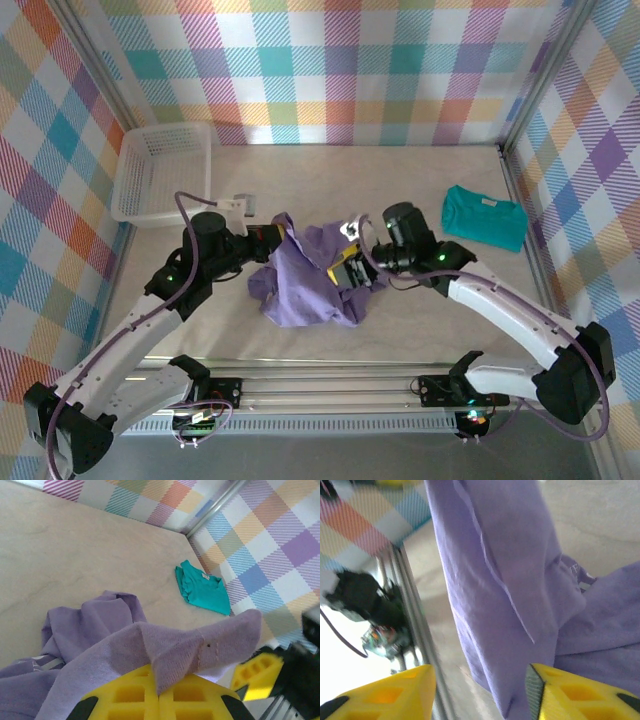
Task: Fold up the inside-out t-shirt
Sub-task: Adjust the T-shirt at the center of the table.
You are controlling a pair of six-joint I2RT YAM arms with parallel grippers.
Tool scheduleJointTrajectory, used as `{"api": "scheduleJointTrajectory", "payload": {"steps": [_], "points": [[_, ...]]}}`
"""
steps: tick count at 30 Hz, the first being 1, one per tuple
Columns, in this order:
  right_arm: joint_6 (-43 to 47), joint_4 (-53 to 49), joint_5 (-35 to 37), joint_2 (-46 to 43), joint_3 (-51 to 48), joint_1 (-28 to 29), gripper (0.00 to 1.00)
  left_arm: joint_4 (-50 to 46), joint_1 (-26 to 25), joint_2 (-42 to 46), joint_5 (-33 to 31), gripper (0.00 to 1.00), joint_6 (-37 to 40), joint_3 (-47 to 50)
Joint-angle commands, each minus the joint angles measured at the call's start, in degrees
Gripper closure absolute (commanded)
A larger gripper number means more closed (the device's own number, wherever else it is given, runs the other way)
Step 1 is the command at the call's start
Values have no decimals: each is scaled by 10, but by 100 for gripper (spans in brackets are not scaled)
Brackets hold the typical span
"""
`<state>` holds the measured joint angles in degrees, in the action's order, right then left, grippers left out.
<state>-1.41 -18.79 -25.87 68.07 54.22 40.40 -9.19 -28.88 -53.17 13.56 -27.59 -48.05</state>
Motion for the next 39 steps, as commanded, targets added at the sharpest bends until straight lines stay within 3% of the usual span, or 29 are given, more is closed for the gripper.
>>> {"api": "scheduleJointTrajectory", "payload": {"steps": [1,6,15,21,25,33,37,39], "points": [[66,91,74,13,-38,14,48,-6,17,18,29,100,-49,-2],[101,158,120,64,-47,47,43,-19,25,24,36,100,-62,-5],[134,170,161,120,-13,70,35,-26,28,21,46,100,-59,-10],[148,160,196,141,16,72,38,-23,28,18,53,100,-58,-8],[157,151,226,148,28,72,49,-22,28,18,55,100,-58,-9],[192,119,246,124,31,71,89,-39,30,23,33,100,-48,-6],[205,88,223,121,43,68,99,-53,30,27,14,100,-36,-6],[207,70,201,116,49,64,100,-62,32,31,-1,100,-28,-2]]}}
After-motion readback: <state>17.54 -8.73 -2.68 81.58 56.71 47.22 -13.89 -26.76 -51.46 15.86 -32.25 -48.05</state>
